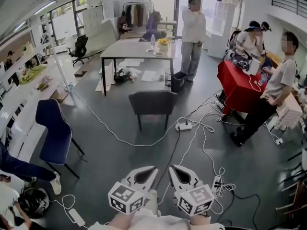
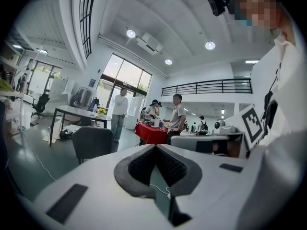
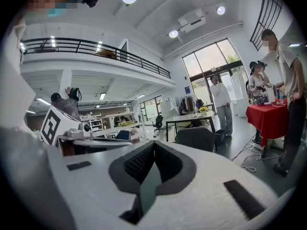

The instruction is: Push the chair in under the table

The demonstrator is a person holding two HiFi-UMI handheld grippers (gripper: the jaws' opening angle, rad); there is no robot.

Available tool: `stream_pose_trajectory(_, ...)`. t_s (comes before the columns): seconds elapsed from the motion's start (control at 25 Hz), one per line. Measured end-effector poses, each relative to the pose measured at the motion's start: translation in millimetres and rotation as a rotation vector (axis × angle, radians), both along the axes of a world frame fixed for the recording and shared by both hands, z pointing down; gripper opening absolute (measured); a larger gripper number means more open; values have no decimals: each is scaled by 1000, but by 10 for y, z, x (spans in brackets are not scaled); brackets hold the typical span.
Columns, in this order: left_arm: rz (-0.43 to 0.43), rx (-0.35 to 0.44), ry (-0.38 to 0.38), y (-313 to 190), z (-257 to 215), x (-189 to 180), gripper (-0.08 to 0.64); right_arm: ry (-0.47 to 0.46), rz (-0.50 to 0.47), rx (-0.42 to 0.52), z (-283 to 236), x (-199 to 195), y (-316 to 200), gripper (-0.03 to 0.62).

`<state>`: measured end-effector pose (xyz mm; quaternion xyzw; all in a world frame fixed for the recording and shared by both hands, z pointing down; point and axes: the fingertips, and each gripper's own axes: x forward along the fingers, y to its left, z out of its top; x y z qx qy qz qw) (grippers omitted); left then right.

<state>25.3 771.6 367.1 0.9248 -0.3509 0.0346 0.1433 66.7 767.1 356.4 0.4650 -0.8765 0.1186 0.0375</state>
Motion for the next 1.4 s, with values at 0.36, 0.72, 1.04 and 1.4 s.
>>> stream_pose_trajectory(0.36, 26, -39, 18, -616, 222, 19, 14, 22, -27, -18, 162, -150, -522, 0)
stream_pose_trajectory(0.72, 42, -9, 8, -2034, 133, -314, 14, -6, 35, -3, 139, -351, -1937, 0)
stream_pose_trajectory(1.04, 65, -5, 3, -3244, 81, -643, 14, 9, 51, 18, 36, -686, -3162, 0)
stream_pose_trajectory(1.4, 107, -44, 4, -4095, 341, -801, 14, 0, 108, -1, 228, -823, -4017, 0)
